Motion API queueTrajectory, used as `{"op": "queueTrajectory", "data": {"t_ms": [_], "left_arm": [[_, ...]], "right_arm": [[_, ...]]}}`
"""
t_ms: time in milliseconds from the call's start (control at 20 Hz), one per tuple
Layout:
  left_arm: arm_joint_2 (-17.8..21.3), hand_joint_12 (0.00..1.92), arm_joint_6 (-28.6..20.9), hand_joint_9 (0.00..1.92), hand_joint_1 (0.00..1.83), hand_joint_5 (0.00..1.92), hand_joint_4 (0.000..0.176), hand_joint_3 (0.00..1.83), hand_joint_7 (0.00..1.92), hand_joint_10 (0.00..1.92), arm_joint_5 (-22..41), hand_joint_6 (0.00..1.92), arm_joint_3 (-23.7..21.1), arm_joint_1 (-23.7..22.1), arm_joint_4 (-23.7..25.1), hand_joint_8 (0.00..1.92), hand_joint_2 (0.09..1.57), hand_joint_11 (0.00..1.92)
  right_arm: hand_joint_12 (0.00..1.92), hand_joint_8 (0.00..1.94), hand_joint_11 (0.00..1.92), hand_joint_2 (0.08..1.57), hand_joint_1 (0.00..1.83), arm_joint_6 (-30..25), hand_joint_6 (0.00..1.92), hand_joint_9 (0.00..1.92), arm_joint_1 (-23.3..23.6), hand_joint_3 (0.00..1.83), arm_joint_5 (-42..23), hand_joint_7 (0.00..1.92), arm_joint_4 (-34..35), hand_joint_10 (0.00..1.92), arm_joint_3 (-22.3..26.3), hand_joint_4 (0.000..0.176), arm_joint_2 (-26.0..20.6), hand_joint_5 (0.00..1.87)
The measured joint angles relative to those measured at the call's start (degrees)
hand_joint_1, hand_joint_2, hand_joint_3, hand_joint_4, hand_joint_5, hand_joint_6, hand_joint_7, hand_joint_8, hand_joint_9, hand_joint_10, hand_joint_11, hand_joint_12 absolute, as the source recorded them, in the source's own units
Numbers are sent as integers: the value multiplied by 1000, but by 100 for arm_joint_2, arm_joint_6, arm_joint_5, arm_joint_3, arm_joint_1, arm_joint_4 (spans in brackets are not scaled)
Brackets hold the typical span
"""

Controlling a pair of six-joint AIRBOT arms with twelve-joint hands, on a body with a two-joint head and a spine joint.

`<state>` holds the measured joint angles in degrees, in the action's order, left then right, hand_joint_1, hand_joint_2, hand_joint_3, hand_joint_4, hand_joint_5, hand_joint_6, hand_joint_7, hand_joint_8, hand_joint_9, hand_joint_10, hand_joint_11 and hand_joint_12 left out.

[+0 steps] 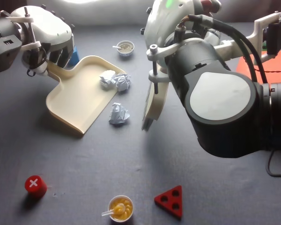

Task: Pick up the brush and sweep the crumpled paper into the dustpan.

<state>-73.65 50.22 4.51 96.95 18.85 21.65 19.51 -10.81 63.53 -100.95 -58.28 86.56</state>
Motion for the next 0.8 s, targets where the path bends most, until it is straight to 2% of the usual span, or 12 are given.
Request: {"op": "queueTrajectory", "data": {"t_ms": [50, 100, 150, 250, 350, 600, 700, 750, 800], "left_arm": [[0, 895, 0, 983, 1387, 975, 0, 0, 1118, 1106, 0, 938, 0, 0, -2, 670, 1075, 810], [0, 889, 0, 990, 1389, 996, 0, 0, 1135, 1090, 0, 913, 0, 0, -4, 637, 1069, 817], [0, 887, 20, 991, 1389, 1003, 0, 0, 1136, 1094, -4, 888, 0, 0, -9, 643, 1068, 816], [0, 892, 435, 992, 1389, 998, 0, 0, 1132, 1100, -17, 884, -37, 0, -417, 655, 1069, 810], [2, 893, 748, 984, 1388, 993, 0, 1, 1122, 1107, -28, 892, -98, 0, -782, 678, 1071, 810], [2, 905, 826, 996, 1388, 971, 0, 0, 1128, 1091, -42, 933, -131, 0, -866, 657, 1072, 815], [0, 904, 828, 988, 1388, 979, 0, 0, 1128, 1101, -68, 929, -133, 0, -863, 651, 1072, 807], [2, 902, 828, 985, 1388, 982, 0, 0, 1128, 1102, -70, 930, -133, 0, -866, 648, 1072, 802], [2, 902, 828, 989, 1388, 984, 0, 0, 1123, 1094, -70, 933, -133, 0, -868, 652, 1072, 804]], "right_arm": [[1921, 1941, 1405, 1215, 1593, 26, 1921, 1218, -2, 0, -7, 1062, 55, 1921, -48, 176, 37, 922], [1836, 1941, 1164, 1225, 1576, 44, 1921, 1243, -2, 2, -7, 1094, 90, 1921, -72, 176, 50, 929], [1895, 1941, 1125, 1225, 1581, 76, 1921, 1247, -9, 1, -11, 1104, 127, 1921, -144, 176, 76, 921], [1920, 1941, 1321, 1218, 1581, 122, 1921, 1245, -26, 0, 2, 1110, 151, 1921, -221, 176, 87, 939], [1921, 1941, 1394, 1214, 1575, 140, 1921, 1243, -26, 0, 63, 1099, 234, 1921, -267, 176, 138, 941], [1921, 1941, 1325, 1221, 1566, 142, 1921, 1278, -127, 2, -37, 1136, 258, 1921, -367, 176, 382, 978], [1921, 1941, 1388, 1216, 1566, 129, 1921, 1278, -151, 0, -92, 1127, 212, 1921, -433, 176, 446, 967], [1921, 1941, 1296, 1223, 1550, 96, 1921, 1273, -199, 1, -111, 1128, 20, 1921, -492, 176, 476, 954], [1921, 1941, 1320, 1222, 1572, 76, 1921, 1268, -212, 0, -114, 1118, 2, 1921, -533, 176, 505, 941]]}}
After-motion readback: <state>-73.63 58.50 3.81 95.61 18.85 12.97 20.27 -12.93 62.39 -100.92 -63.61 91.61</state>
